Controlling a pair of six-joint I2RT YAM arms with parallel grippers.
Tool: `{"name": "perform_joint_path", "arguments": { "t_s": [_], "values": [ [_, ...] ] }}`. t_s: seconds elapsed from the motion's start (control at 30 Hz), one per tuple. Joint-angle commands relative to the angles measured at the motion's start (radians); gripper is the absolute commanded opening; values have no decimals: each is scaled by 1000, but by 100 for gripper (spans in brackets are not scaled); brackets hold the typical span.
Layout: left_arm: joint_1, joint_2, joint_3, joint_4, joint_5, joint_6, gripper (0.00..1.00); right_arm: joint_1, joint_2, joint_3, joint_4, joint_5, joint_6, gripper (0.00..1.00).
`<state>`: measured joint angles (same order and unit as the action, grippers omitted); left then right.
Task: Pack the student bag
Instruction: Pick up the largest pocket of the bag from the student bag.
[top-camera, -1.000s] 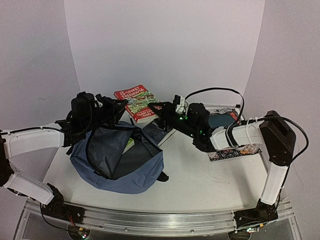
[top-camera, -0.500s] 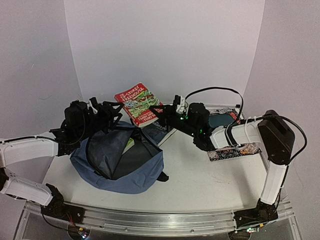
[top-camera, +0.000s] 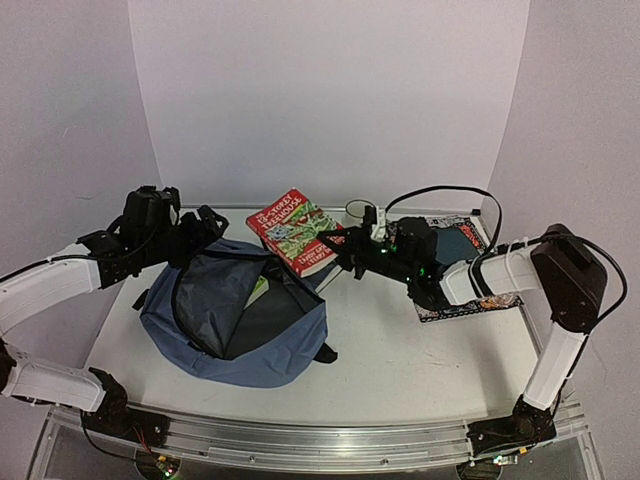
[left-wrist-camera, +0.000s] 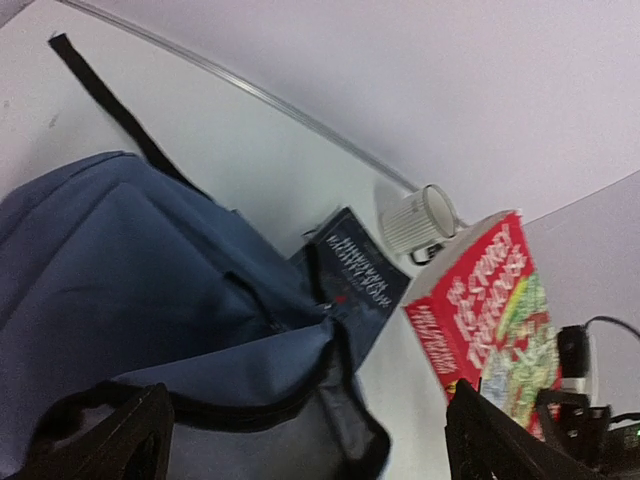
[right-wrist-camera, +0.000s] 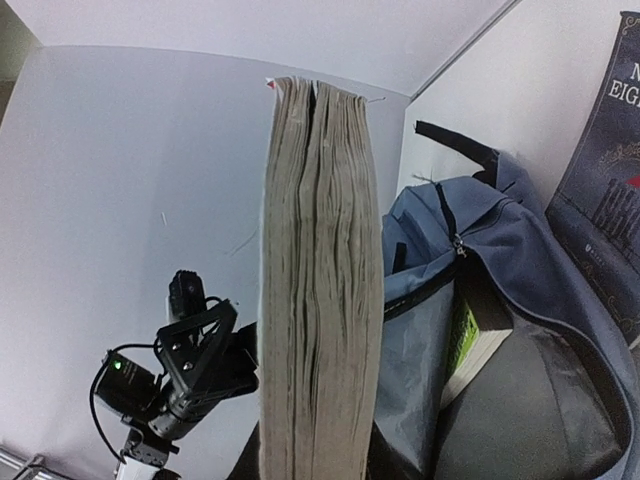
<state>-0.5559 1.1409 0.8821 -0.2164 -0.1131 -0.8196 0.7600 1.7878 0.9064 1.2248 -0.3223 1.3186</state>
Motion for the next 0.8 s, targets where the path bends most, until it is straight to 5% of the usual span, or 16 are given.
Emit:
{"name": "perform_joint_path", "arguments": {
  "t_s": [0.0,0.27,0.57,0.77],
  "values": [
    [48,-4,99,-331,-52,158,99,4,-87,-11,53,-100,-41,0],
    [54,91,155,-550,-13,222,99,4,-115,-55,-64,-163,-101,0],
    [54,168,110,-561,29,207,99,11,-138,-41,-244,-196,-196,0],
    [54,215,109,-549,69,204,77,19,-152,-42,-312,-209,-243,0]
  ]
}}
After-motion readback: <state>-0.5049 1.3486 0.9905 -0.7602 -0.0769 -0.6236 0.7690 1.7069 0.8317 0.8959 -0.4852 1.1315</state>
